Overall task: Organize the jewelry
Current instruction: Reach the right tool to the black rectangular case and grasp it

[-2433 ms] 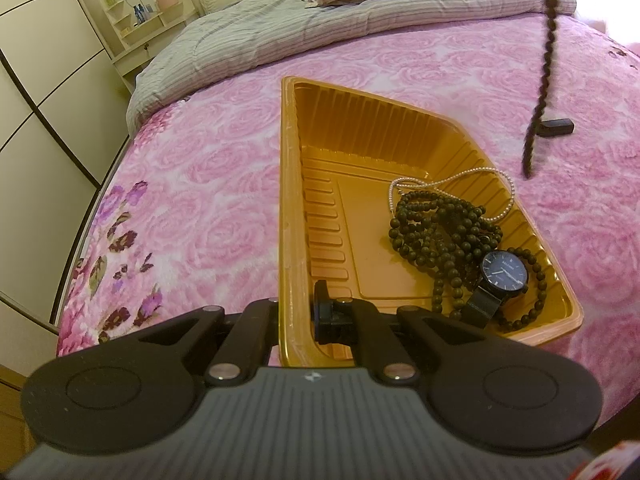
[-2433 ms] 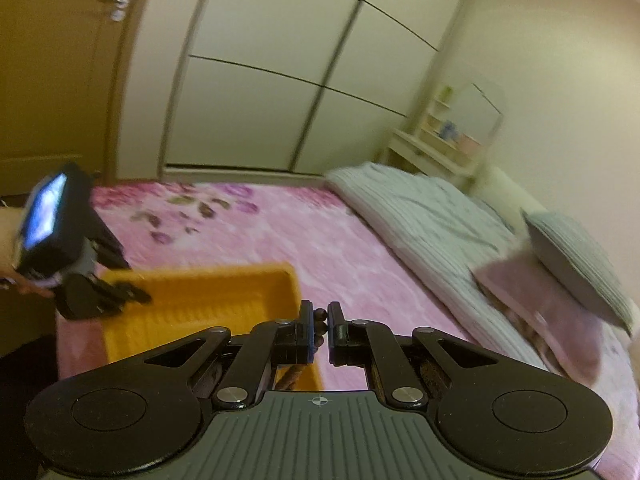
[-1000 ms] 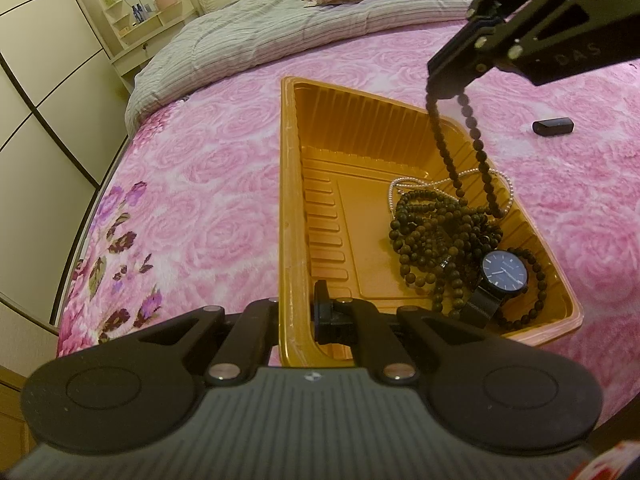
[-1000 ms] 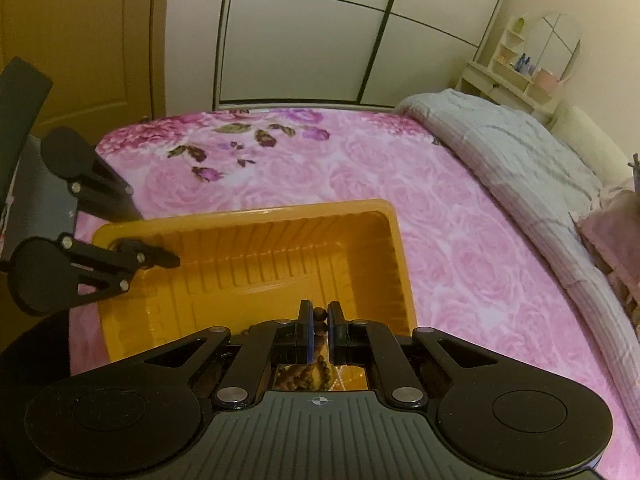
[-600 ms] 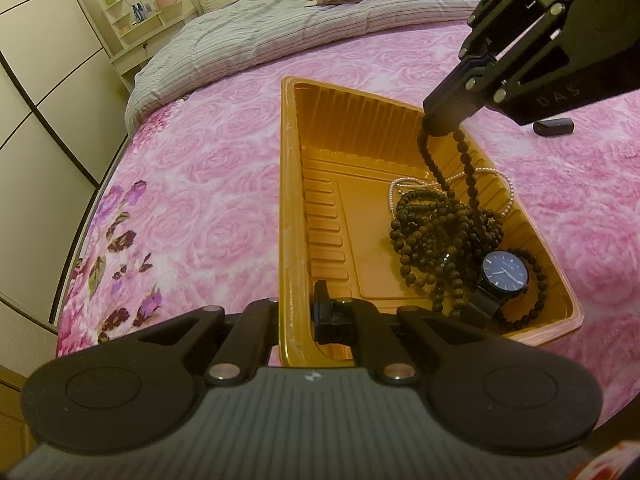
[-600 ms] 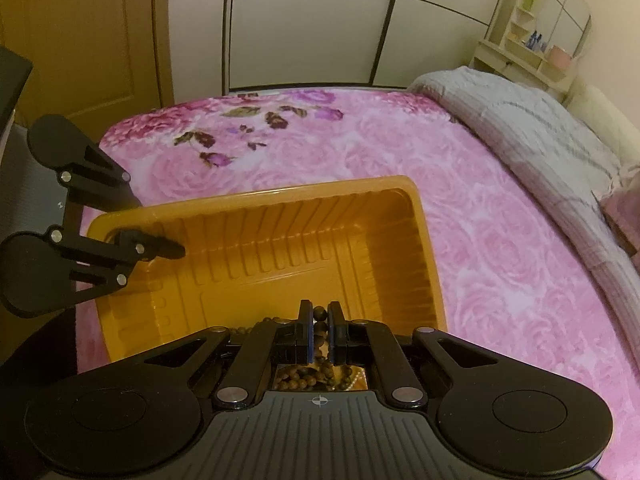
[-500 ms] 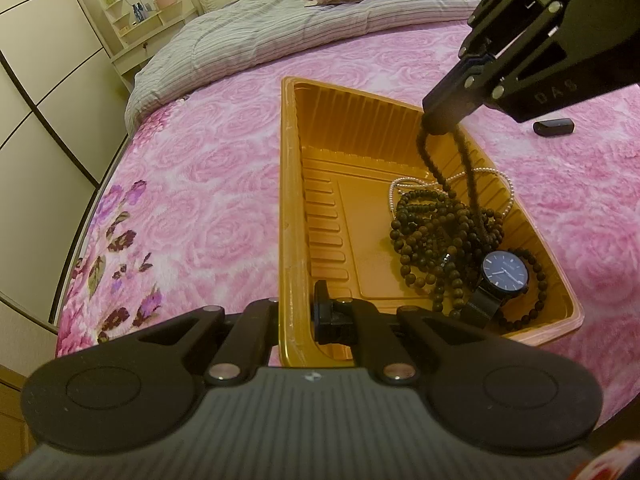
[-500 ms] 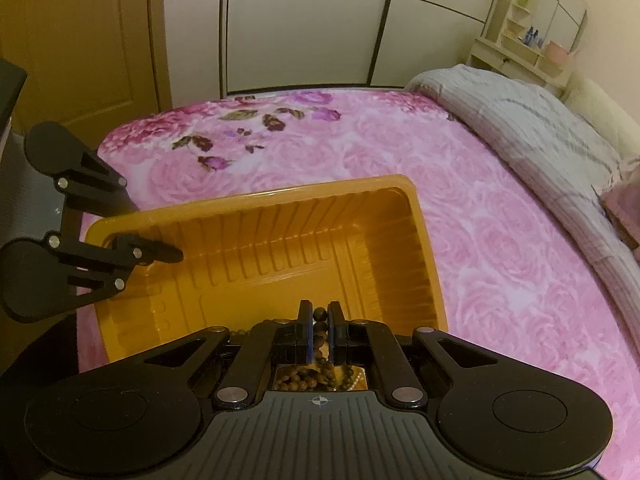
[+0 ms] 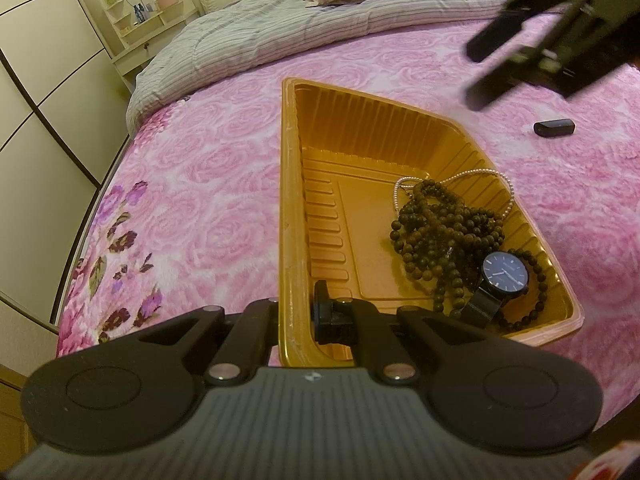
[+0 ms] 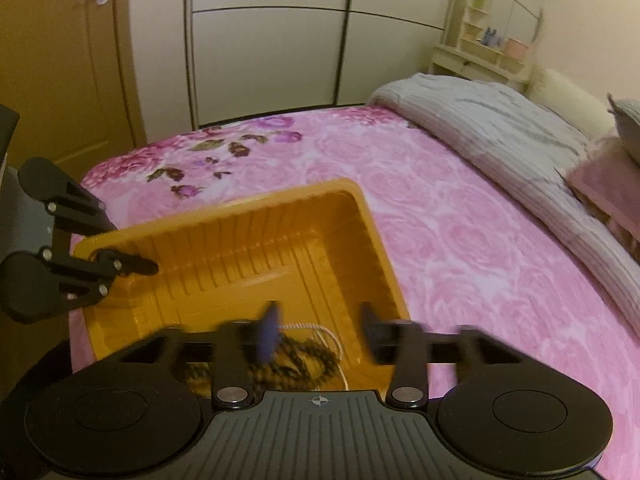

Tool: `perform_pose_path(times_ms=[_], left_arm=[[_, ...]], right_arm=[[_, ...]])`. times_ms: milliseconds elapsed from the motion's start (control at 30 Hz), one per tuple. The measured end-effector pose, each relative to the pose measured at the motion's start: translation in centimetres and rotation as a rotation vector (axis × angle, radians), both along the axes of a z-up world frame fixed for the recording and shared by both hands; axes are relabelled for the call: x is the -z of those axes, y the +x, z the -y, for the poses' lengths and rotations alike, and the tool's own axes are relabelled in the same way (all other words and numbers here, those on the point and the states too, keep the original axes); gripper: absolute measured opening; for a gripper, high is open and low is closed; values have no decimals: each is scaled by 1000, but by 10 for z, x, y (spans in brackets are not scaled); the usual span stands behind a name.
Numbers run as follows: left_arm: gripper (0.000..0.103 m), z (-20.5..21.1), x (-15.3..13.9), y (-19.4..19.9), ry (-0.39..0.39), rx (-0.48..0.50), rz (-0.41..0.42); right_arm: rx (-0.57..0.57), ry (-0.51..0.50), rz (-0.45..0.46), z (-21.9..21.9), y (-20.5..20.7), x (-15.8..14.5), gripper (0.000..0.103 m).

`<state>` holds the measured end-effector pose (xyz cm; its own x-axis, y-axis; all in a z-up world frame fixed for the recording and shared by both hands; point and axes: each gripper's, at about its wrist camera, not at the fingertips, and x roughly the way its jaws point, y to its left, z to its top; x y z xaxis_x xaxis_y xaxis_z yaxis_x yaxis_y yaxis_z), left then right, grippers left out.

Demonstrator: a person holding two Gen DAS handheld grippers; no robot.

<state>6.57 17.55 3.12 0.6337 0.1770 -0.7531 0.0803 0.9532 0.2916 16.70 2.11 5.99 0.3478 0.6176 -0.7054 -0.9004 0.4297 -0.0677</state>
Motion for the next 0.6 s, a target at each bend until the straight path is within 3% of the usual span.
perform_pose_path(times_ms=[167, 467, 600], left_arm=[[2, 0, 0, 0, 2, 0, 1], [2, -1, -1, 0, 4, -1, 2], [2, -1, -1, 0, 4, -1, 2]], right_arm=[[113, 0, -53, 46, 0, 17, 64], [407, 85, -188, 138, 5, 53, 73], [529, 91, -176, 169, 0, 66, 78]])
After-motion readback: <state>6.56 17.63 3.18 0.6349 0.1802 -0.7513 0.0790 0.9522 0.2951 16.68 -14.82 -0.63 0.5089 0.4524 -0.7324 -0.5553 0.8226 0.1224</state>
